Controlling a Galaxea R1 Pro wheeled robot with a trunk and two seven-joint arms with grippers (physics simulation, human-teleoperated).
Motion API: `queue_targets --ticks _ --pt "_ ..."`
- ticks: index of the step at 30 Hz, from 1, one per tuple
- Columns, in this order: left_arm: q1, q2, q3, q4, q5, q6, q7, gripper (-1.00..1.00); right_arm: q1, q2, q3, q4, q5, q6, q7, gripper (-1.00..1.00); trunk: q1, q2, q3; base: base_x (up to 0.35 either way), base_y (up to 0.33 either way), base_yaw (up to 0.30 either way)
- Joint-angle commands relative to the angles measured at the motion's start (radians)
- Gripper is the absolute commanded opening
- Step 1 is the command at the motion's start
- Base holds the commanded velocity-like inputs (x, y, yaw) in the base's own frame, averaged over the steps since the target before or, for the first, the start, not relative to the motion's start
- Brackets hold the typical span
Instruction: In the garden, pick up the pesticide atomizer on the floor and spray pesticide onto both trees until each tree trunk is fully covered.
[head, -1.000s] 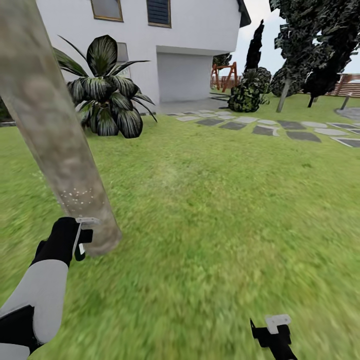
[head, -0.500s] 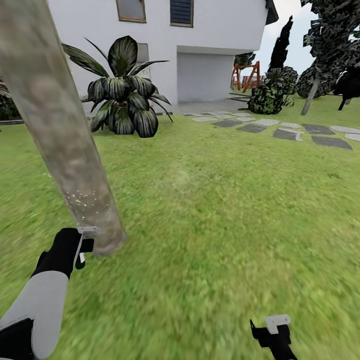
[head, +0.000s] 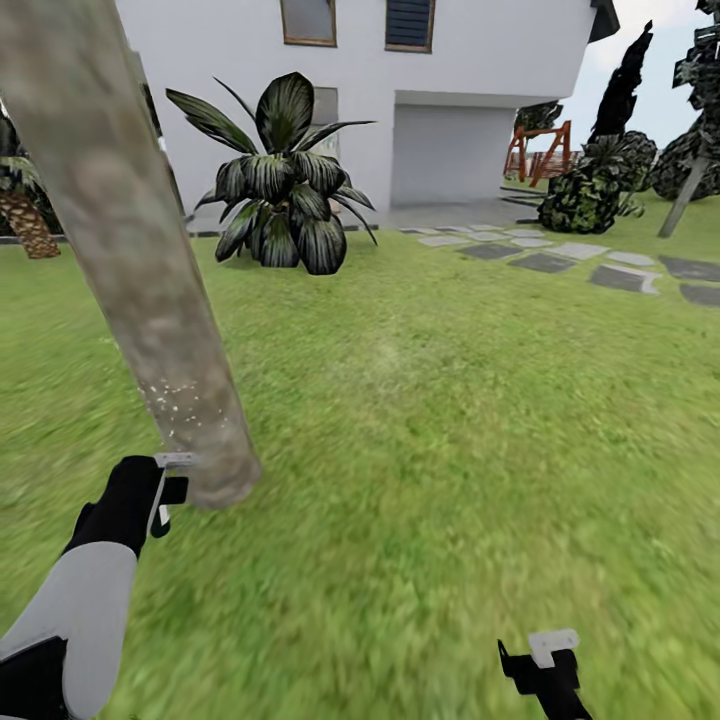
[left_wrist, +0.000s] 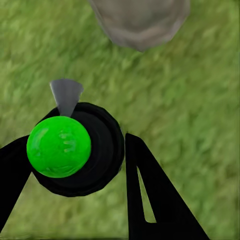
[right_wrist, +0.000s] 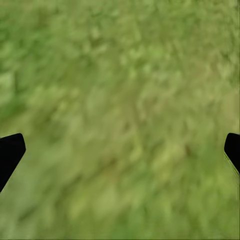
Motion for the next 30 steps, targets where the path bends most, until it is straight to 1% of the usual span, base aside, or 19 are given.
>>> queue_targets --ticks 1,9,12,23,30 --pt "-0.001 -0.001 0.002 -0.001 -0.011 0.003 -0.01 -1.0 0.0 0.0 -0.008 0.001 0.011 -0.003 -0.002 1.0 0.0 0.0 -0.001 0.099 -0.266 0.277" --pt "-0.002 -0.002 0.002 -0.002 -0.014 0.004 -0.009 -1.0 0.0 0.0 -0.007 0.001 0.011 -0.003 -0.002 1.0 0.0 0.0 -0.001 0.093 -0.268 0.277" --pt "-0.004 -0.003 0.003 -0.004 -0.014 0.004 -0.01 -1.0 0.0 0.0 -0.008 0.001 0.011 -0.003 -0.002 1.0 0.0 0.0 -0.001 0.09 -0.269 0.166" --pt "-0.008 -0.003 0.003 -0.005 -0.014 0.005 -0.01 -1.0 0.0 0.0 -0.007 0.001 0.012 -0.003 -0.002 1.0 0.0 0.0 -0.001 0.011 -0.273 0.005" --pt "-0.01 0.001 0.003 -0.005 -0.015 0.007 -0.011 -1.0 0.0 0.0 -0.007 0.001 0.012 -0.003 -0.002 1.0 0.0 0.0 -0.001 0.0 -0.273 0.0"
